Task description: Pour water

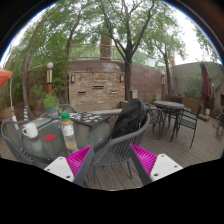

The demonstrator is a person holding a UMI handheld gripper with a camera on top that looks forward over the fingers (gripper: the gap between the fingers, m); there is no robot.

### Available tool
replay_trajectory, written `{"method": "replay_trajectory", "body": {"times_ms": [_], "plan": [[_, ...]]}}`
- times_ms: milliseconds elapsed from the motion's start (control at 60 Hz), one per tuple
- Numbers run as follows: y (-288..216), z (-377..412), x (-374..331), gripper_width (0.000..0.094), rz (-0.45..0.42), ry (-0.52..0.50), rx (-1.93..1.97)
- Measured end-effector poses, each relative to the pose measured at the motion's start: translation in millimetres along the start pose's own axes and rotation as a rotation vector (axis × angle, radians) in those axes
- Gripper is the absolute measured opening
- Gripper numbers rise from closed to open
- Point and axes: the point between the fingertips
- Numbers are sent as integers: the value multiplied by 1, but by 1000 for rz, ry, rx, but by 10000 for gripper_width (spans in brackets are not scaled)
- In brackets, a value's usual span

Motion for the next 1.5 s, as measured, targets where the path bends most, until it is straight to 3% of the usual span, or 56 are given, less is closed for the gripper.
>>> {"method": "replay_trajectory", "body": {"times_ms": [200,350,517,717,1017,1083,1133,1417,1500], "plan": [[2,2,-1,824,0,-14,-5],[-8,16,7,831,-64,-29,-49],[-12,80,39,830,-95,-167,4],[-15,158,90,829,-113,-260,-25],[-26,199,159,829,-154,-184,-8],[-28,201,177,734,-159,-168,-17],[-25,205,186,449,-152,-139,-27],[-23,208,193,433,-140,-124,22],[-22,205,192,347,-133,-101,15]]}}
Point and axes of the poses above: the point between the fingertips, and its own axes, seen from behind it with the camera up: z to the left, y down, x forward, the way the camera looks, and after that the axes turned 1 degree about y, right-handed
